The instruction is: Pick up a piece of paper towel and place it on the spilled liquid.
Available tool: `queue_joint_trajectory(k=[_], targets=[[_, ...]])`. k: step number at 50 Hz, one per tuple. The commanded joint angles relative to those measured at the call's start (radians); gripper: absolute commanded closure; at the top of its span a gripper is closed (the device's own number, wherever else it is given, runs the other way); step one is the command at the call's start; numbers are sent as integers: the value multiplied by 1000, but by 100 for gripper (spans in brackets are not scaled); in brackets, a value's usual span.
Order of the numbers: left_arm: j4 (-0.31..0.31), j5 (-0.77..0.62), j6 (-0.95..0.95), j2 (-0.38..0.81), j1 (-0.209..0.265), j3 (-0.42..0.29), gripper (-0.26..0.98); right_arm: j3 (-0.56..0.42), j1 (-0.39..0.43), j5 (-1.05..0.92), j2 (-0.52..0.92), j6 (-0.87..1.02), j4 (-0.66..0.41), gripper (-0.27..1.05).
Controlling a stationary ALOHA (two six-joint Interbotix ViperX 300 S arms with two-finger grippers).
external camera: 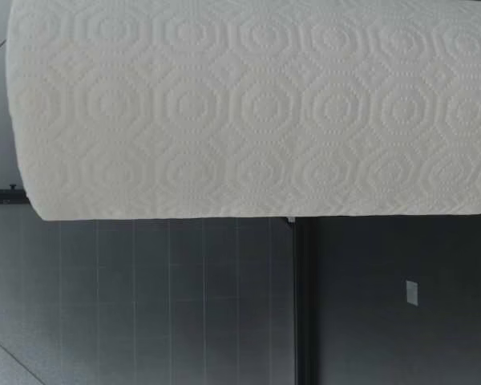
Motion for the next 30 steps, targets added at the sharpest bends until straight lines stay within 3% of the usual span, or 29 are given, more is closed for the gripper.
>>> queue_joint_trajectory(k=[1,11,19,25,30], targets=[[2,-9,-2,-23,-2,-9,63,-43,-25,5,8,-6,-3,95],[2,-11,2,-25,-2,-6,63,-75,-29,3,40,-9,-3,94],[2,-11,3,-25,-2,-3,63,-83,-29,5,54,-9,0,82],[2,-11,3,-25,-2,-3,63,-91,-29,8,51,-8,3,60],[2,-11,3,-28,-2,-2,63,-98,-29,40,52,-8,12,32]])
